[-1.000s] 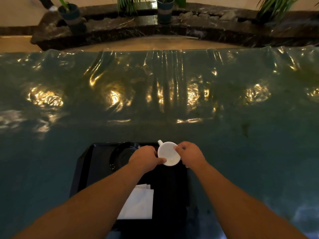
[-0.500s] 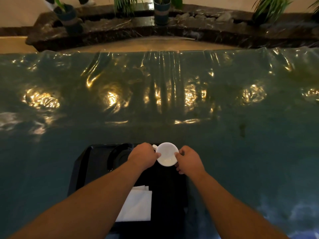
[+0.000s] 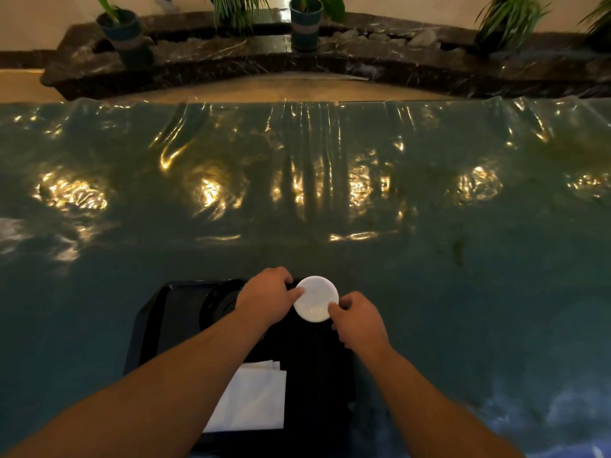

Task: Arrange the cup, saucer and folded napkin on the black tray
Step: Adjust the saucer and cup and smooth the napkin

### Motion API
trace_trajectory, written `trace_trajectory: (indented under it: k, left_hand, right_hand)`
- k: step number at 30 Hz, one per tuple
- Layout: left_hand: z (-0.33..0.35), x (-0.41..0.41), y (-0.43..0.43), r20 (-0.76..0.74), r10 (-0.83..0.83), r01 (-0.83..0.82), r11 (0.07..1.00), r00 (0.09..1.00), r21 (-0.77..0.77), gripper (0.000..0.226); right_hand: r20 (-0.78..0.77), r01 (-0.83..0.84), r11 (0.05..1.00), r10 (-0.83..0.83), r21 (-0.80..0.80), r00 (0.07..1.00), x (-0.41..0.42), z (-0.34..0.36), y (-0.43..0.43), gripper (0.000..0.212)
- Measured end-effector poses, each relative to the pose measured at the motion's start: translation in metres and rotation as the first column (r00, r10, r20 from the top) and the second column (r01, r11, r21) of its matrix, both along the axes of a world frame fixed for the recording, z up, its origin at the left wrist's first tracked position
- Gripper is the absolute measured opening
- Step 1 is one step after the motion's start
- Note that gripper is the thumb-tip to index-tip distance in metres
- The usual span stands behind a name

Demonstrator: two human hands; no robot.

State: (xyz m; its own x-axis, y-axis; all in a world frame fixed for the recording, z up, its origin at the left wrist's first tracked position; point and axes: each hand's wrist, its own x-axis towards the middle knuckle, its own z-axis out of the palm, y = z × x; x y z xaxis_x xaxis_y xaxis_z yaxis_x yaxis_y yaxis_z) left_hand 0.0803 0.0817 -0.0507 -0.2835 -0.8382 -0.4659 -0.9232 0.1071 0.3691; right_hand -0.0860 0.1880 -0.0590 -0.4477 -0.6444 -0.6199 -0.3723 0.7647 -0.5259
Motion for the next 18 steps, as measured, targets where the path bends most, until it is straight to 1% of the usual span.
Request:
trace_trajectory:
  k: [2,3,5,9,13,16,18]
  left_hand:
    - [-0.001,-0.004,-0.002,0.037,-0.053,0.051,0.997,0.998,0.052,0.026]
    - [-0.001,-0.005,-0.001,0.047,-0.056,0.053,0.997,0.997,0.060,0.025]
    - [-0.003,-0.006,0.001,0.064,-0.032,0.027,0.997,0.997,0.072,0.027]
    - [-0.009,-0.002,0.008,0.053,0.014,-0.021,0.991,0.999,0.129,0.030]
    - [-0.011,-0.004,0.014,0.054,-0.009,0.002,0.991,0.998,0.135,0.030]
    - [-0.010,-0.003,0.014,0.058,-0.075,0.065,0.985,0.995,0.161,0.034]
    - [-0.008,0.001,0.011,0.050,-0.058,0.050,0.986,0.997,0.157,0.037]
  right_hand:
    - [0.112,0.060,0.998,-0.063,0.030,0.992,-0.001,-0.005,0.001,0.015]
    - [0.159,0.090,0.996,-0.093,0.029,0.983,-0.002,-0.005,-0.002,0.014]
    - [0.198,0.115,0.993,-0.115,0.011,0.973,-0.005,-0.003,-0.008,0.014]
    - [0.143,0.054,0.998,-0.052,-0.012,0.988,-0.013,-0.001,-0.021,0.019]
    - [0.126,0.012,1.000,-0.009,-0.020,0.992,-0.018,0.001,-0.032,0.021]
    - [-0.001,-0.077,0.997,0.077,-0.023,0.997,-0.016,0.001,-0.035,0.024]
    - [-0.079,-0.131,0.991,0.129,-0.022,0.988,-0.012,0.006,-0.032,0.028]
